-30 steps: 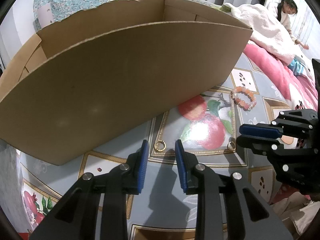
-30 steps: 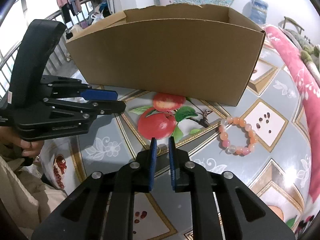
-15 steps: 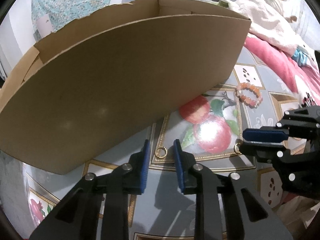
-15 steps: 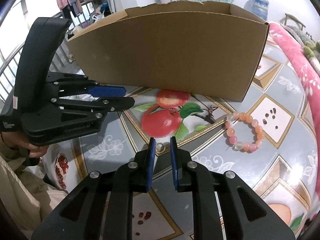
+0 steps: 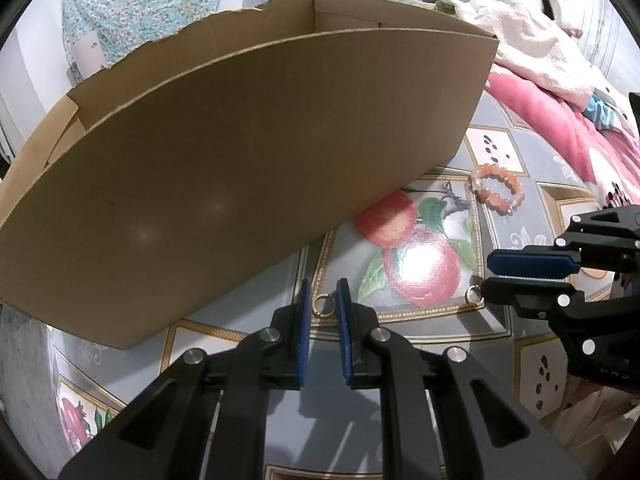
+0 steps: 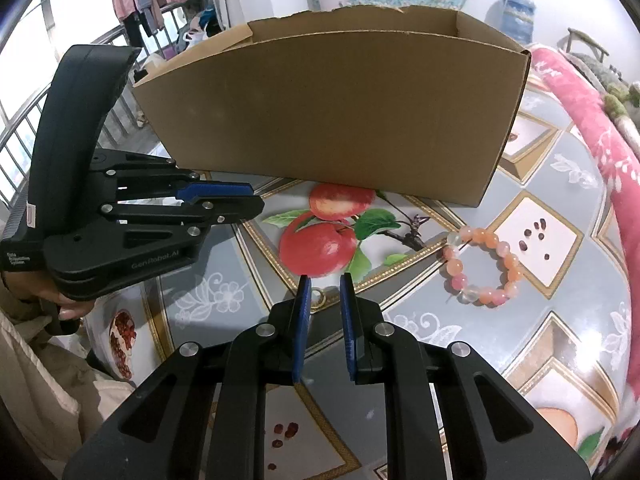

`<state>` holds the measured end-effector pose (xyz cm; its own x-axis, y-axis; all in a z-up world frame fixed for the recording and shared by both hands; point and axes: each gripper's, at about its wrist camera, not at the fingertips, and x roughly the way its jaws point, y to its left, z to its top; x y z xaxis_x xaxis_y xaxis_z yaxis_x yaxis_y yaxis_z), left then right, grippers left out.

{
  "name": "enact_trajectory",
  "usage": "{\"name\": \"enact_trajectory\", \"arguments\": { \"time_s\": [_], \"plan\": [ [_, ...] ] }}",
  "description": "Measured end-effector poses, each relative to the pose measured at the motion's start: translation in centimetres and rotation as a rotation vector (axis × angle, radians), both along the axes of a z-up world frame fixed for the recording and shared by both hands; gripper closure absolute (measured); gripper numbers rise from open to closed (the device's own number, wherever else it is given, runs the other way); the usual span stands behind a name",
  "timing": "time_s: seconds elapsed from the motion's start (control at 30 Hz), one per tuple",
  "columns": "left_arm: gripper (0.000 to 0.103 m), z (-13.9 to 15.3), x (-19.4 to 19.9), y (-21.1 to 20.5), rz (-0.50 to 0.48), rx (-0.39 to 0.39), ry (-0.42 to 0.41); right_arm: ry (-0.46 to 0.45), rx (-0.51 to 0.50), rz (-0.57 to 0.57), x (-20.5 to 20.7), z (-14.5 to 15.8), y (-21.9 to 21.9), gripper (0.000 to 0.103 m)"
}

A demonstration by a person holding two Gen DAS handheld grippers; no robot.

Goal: Organize jewelry

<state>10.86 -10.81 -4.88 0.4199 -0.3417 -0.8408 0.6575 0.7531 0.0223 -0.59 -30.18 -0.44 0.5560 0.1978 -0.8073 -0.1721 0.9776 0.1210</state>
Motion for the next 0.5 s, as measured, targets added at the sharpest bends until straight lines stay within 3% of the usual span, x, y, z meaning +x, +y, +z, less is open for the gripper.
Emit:
{"name": "enact_trajectory", "arguments": {
  "time_s": [0.17,0.3,0.5],
  "plan": [
    [0.092,0.1,0.1,0.4,0.007,-0.011,0.012,-0.002,-0.002,-0.002,-0.5,0.7,-0.1,0.088],
    [0.092,0.2,0.1,1.0,0.015,-0.008,0.014,0.0,-0.015,0.019,-0.7,0.9,0.5,0.079],
    [0.092,0.6,0.0,1.9,0.037,-0.024,0.019,0.003,-0.053,0.041,-0.8,0.8,1.7,0.077]
  ]
}}
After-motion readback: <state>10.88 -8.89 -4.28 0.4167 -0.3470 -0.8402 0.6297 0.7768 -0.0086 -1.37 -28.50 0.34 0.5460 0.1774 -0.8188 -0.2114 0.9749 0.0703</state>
